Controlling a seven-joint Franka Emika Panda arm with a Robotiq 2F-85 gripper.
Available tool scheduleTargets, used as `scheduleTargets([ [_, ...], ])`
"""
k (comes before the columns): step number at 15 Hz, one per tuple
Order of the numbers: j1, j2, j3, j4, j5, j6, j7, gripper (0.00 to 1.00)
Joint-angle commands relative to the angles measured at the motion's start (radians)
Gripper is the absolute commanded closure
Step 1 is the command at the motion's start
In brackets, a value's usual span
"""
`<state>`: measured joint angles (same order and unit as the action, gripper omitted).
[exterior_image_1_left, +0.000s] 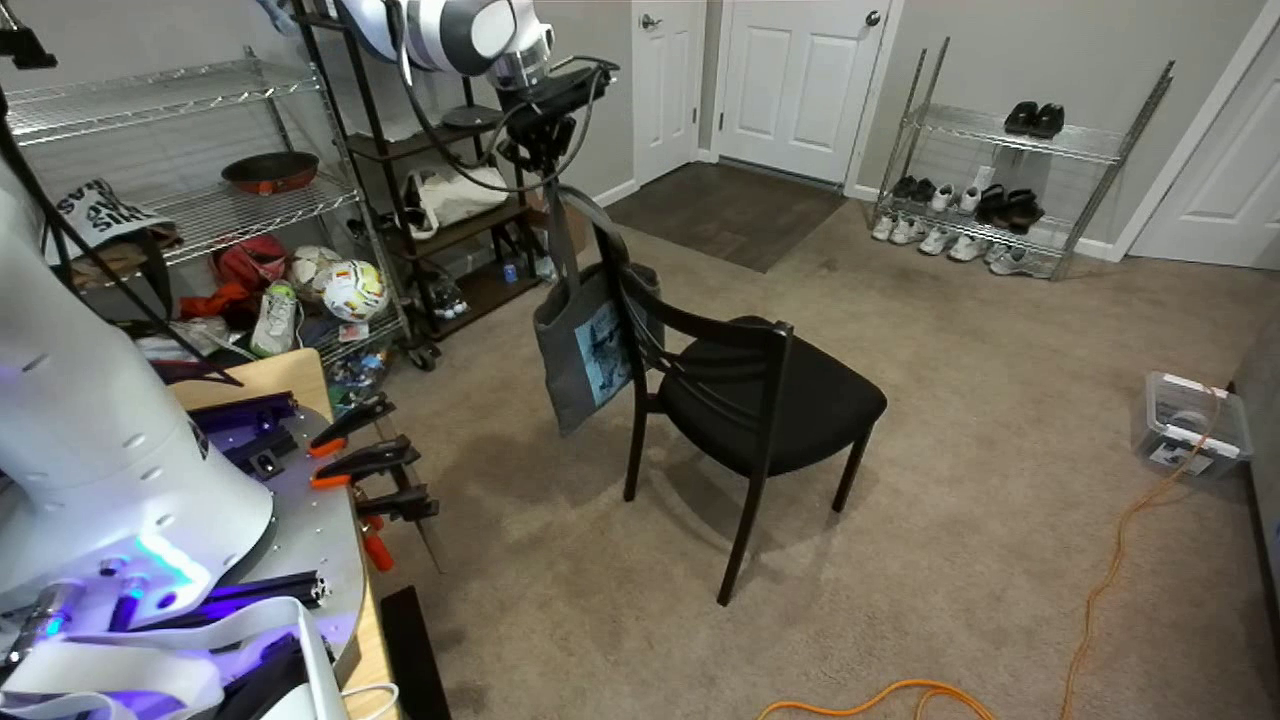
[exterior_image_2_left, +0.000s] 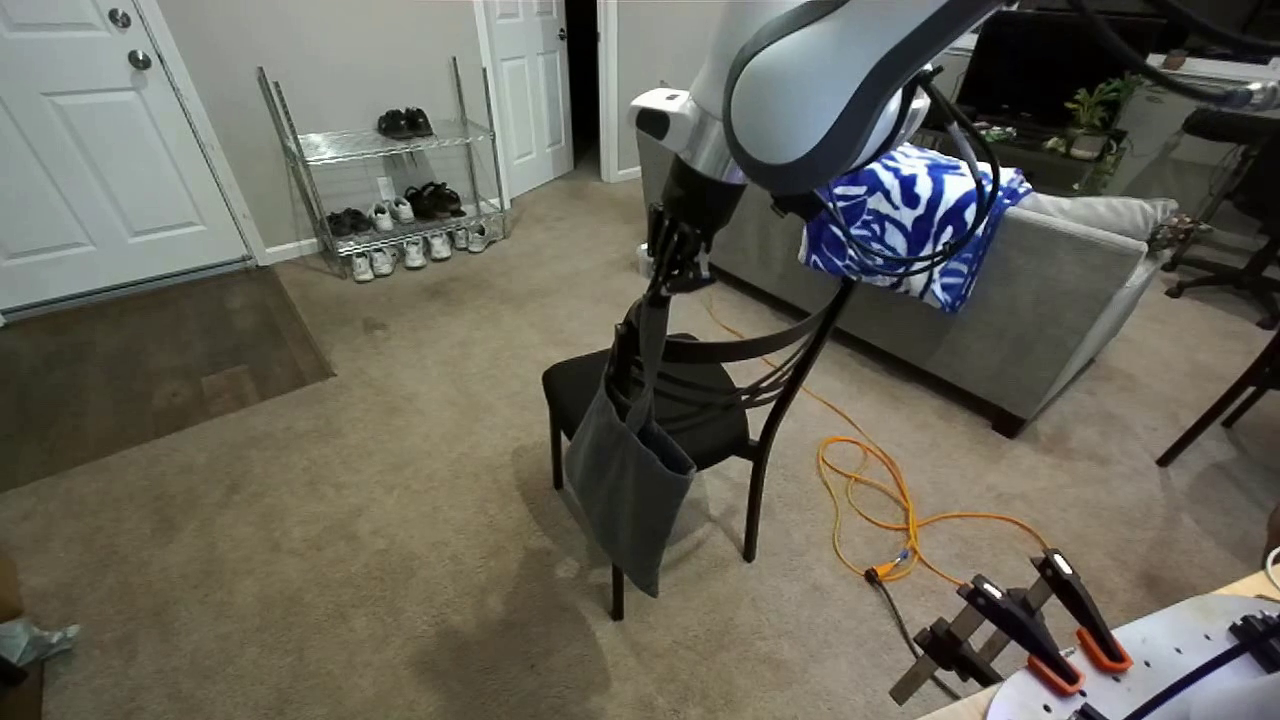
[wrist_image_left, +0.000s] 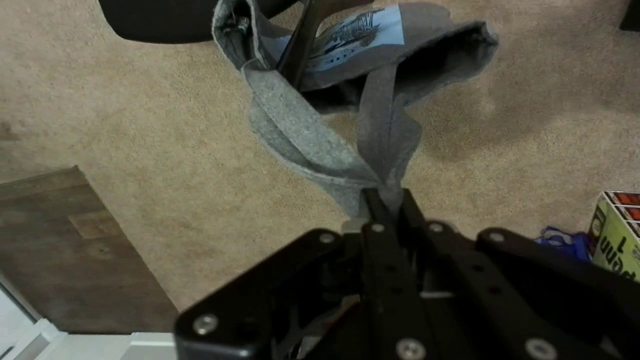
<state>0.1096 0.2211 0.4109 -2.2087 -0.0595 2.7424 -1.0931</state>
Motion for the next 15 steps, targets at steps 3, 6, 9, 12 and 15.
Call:
scheduleTargets([
  [3, -0.02, -0.127, -0.012, -0.098, 0.139, 0.043, -0.075, 0.98],
  [6, -0.058, -0.175, -0.009, -0.124, 0.241, 0.101, -0.138, 0.98],
  [9, -0.062, -0.196, -0.031, -0.116, 0.218, 0.147, -0.118, 0.98],
  [12, -0.062, -0.165, -0.035, -0.057, 0.224, 0.113, -0.126, 0.98],
  [15, -0.062, -0.092, -0.018, 0.058, 0.271, 0.009, -0.19, 0.98],
])
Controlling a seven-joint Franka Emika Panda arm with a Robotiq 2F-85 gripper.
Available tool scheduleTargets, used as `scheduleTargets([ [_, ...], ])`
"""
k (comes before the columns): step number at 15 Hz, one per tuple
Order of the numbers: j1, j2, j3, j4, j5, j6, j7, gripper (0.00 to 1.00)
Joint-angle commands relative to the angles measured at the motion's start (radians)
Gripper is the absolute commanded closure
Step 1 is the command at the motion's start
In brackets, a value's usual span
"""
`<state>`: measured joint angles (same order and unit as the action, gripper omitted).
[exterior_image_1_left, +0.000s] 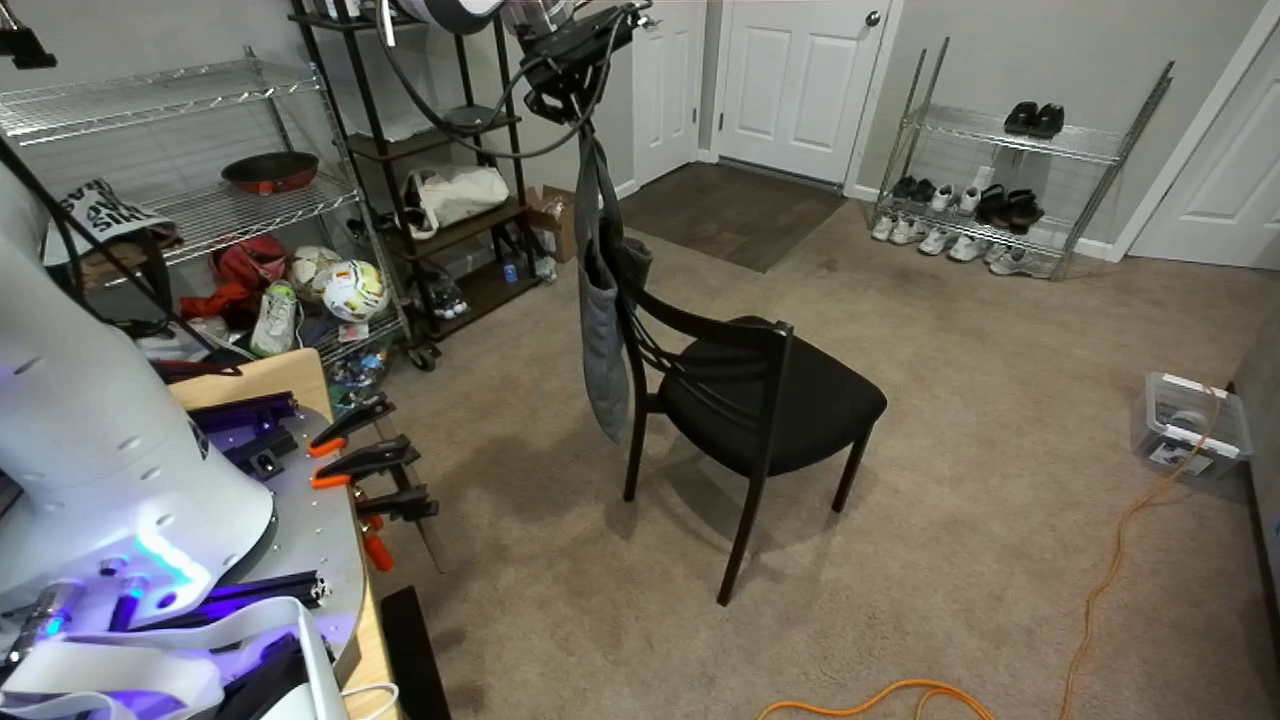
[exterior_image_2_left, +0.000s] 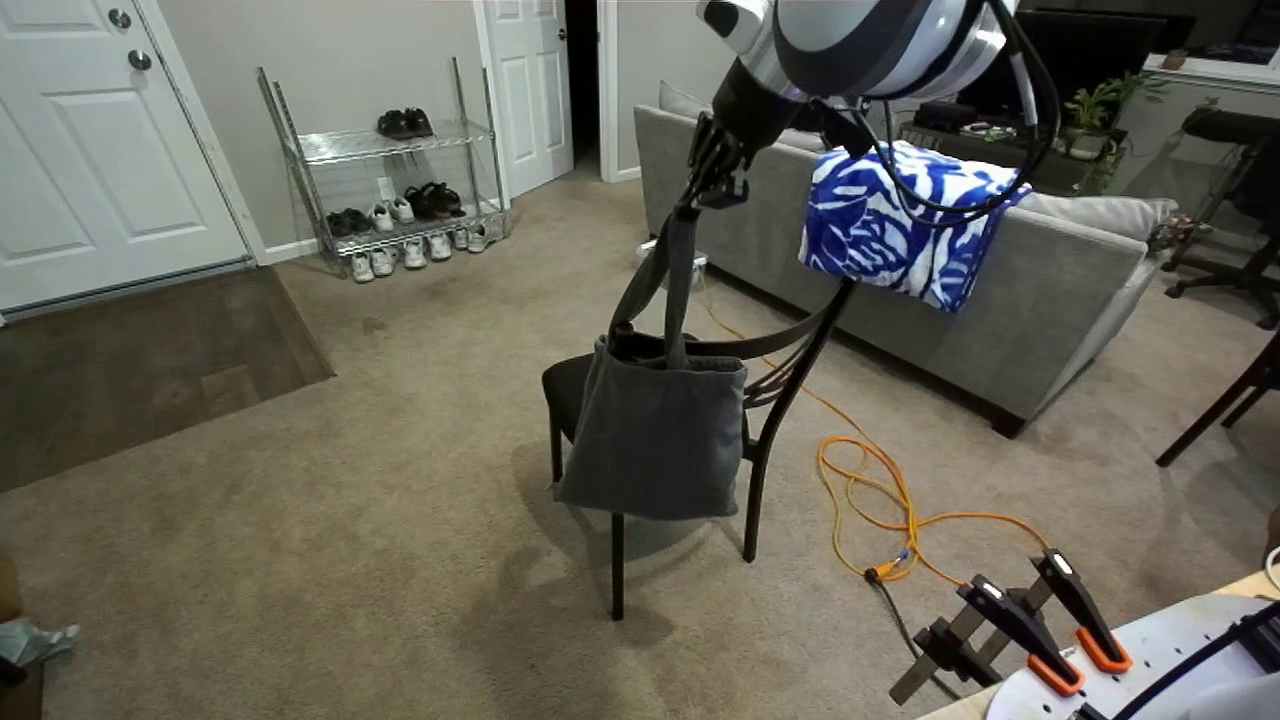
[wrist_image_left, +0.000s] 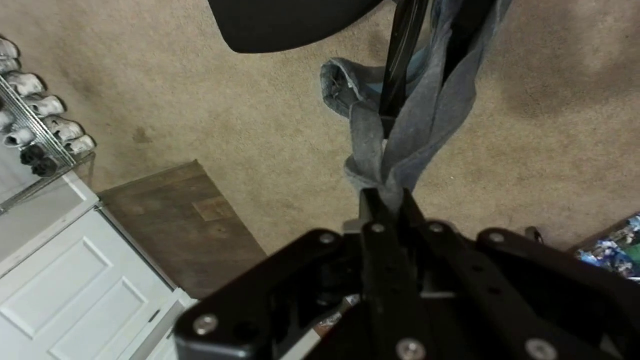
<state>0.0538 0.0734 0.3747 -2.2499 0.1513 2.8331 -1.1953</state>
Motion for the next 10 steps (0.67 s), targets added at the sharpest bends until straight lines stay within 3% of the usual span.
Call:
scheduleTargets([
  [1, -0.007, 0.078, 0.022, 0.143, 0.061, -0.129, -0.099, 0.98],
  [3, 0.033, 0.122, -0.016, 0.244, 0.035, -0.228, -0.093, 0.98],
  [10, 0.107, 0.258, -0.008, 0.496, -0.041, -0.505, -0.153, 0.98],
])
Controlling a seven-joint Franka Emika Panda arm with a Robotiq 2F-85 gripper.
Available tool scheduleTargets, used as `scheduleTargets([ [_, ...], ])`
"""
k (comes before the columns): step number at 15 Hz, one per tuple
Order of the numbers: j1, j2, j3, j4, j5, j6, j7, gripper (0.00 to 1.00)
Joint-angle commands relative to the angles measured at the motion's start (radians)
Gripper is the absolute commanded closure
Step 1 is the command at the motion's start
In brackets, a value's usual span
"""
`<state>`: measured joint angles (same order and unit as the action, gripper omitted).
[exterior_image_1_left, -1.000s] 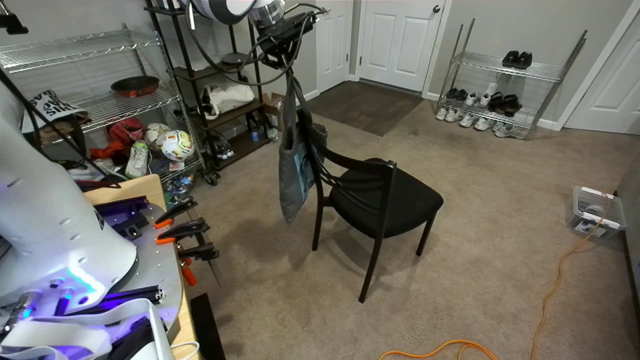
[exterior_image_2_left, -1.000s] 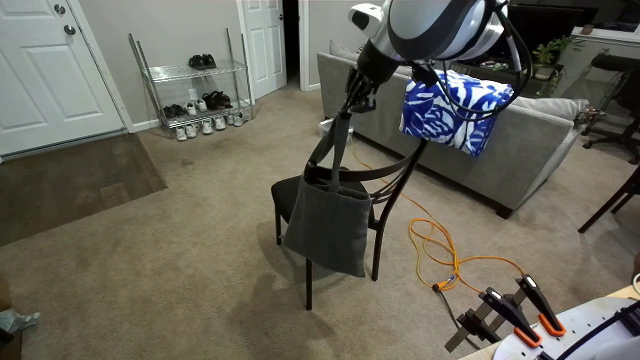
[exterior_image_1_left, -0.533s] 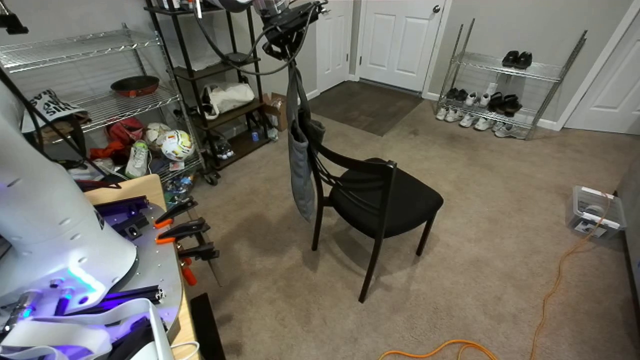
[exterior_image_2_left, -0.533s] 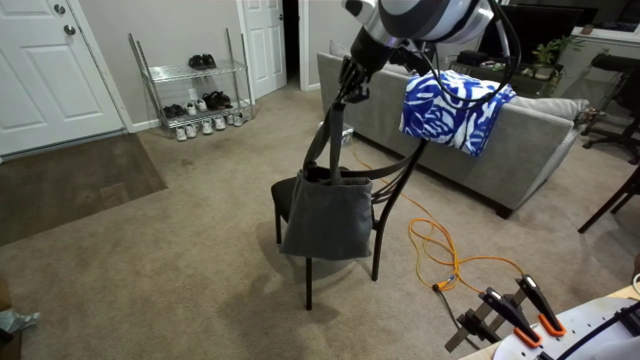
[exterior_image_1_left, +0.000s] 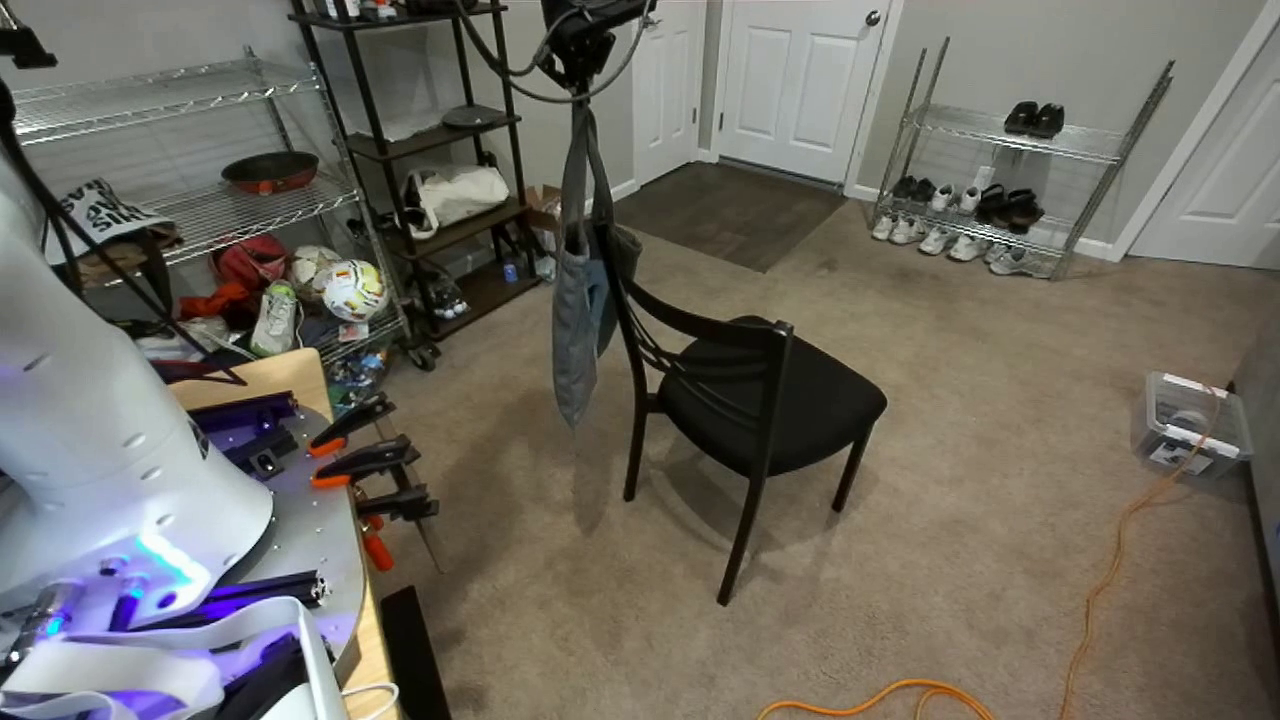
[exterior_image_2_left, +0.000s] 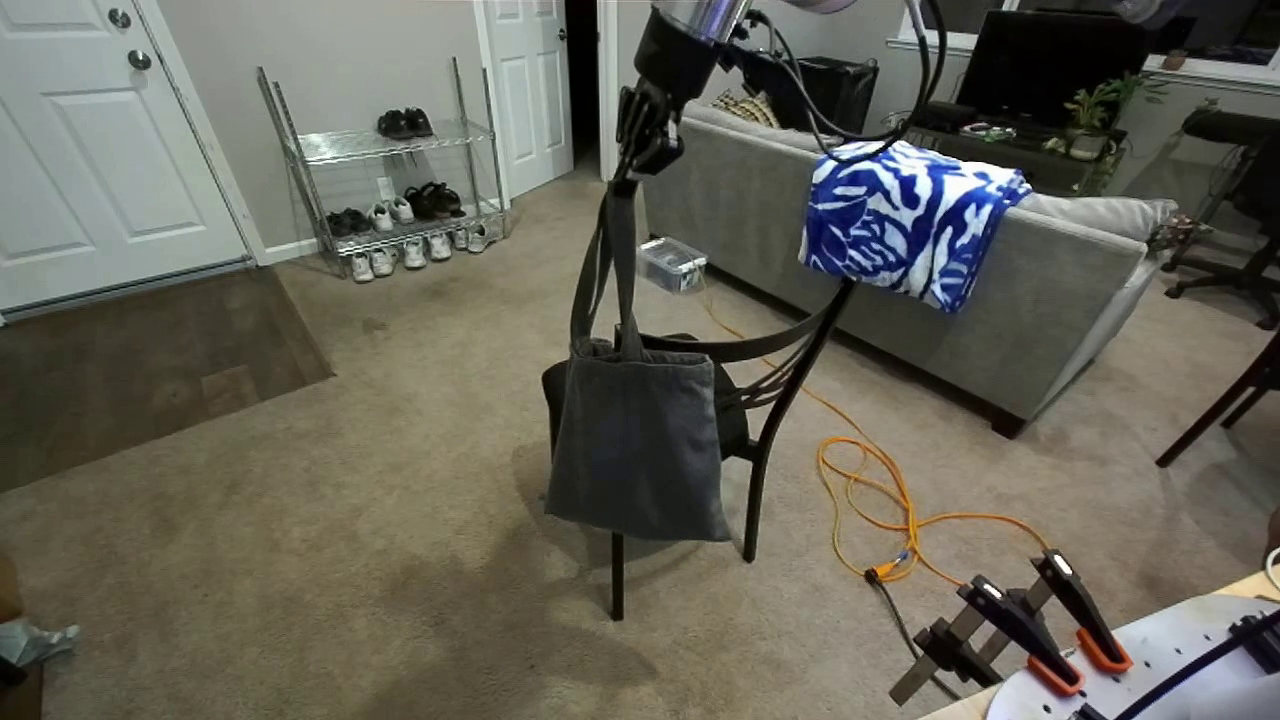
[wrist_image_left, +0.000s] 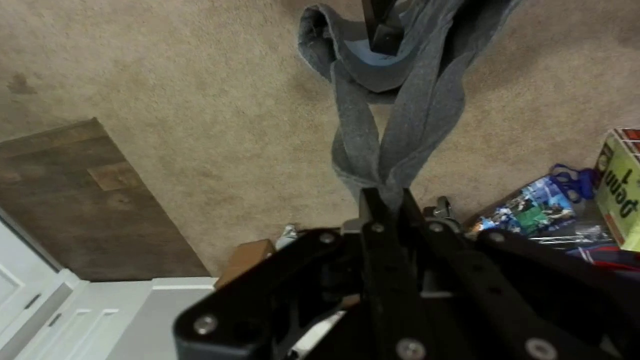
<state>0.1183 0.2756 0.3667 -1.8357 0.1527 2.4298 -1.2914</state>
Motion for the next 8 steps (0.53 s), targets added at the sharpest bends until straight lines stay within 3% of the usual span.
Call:
scheduleTargets([
  [1, 0.058, 0.069, 0.002, 0.099, -0.055, -0.142, -0.07, 0.98],
  [4, 0.102, 0.083, 0.006, 0.08, -0.102, -0.196, -0.108, 0.98],
  [8, 0.124, 0.052, 0.022, -0.042, -0.097, -0.152, -0.155, 0.98],
])
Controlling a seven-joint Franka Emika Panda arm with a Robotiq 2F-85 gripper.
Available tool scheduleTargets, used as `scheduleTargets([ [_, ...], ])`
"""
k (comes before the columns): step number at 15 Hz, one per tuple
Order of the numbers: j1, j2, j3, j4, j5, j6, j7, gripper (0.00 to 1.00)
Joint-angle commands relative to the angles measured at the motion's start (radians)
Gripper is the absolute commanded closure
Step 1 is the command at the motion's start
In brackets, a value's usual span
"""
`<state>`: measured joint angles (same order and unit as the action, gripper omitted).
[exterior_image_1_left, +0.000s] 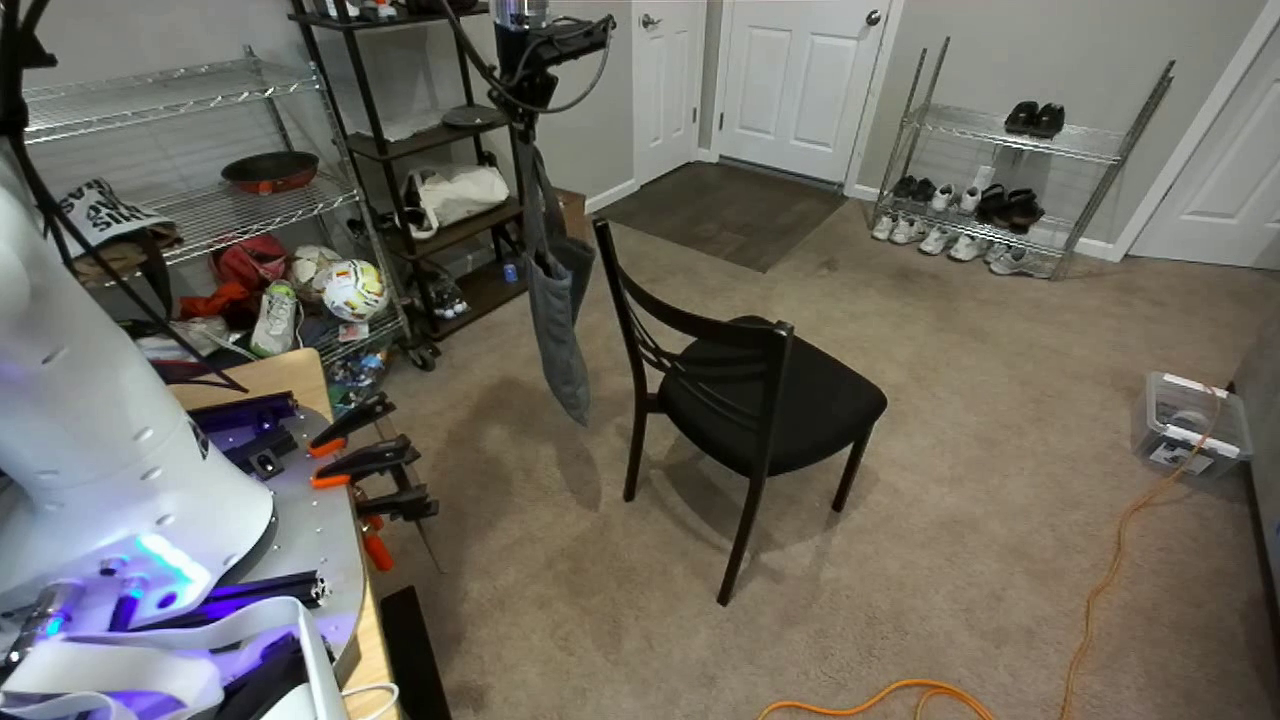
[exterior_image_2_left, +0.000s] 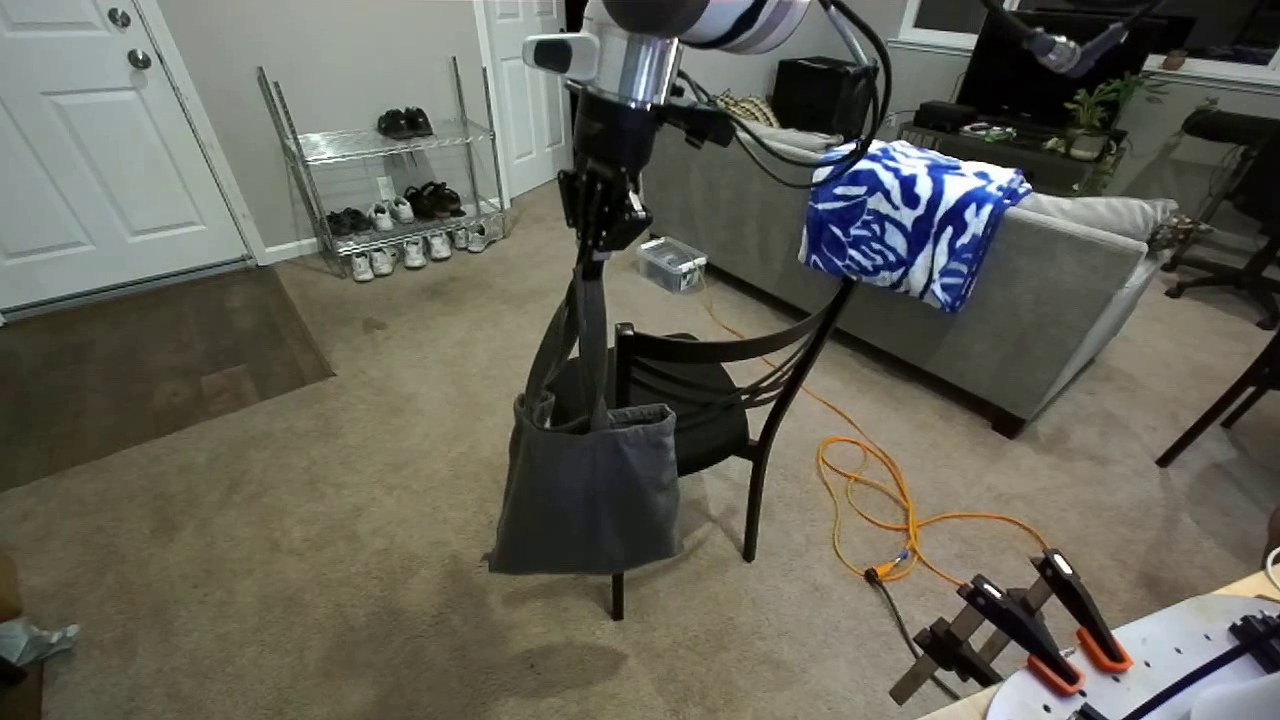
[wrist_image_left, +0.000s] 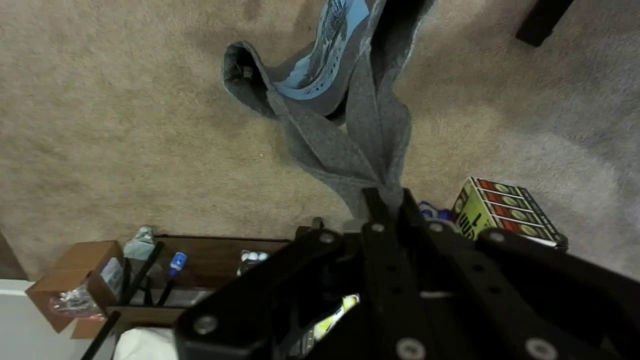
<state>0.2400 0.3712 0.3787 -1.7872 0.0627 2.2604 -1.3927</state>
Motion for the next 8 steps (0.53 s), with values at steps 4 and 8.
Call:
scheduleTargets([
  [4, 0.015, -0.071, 0.012, -0.213, -0.009, 0.056, -0.039, 0.98],
  [8, 0.016, -0.118, 0.013, -0.35, -0.001, 0.118, -0.011, 0.98],
])
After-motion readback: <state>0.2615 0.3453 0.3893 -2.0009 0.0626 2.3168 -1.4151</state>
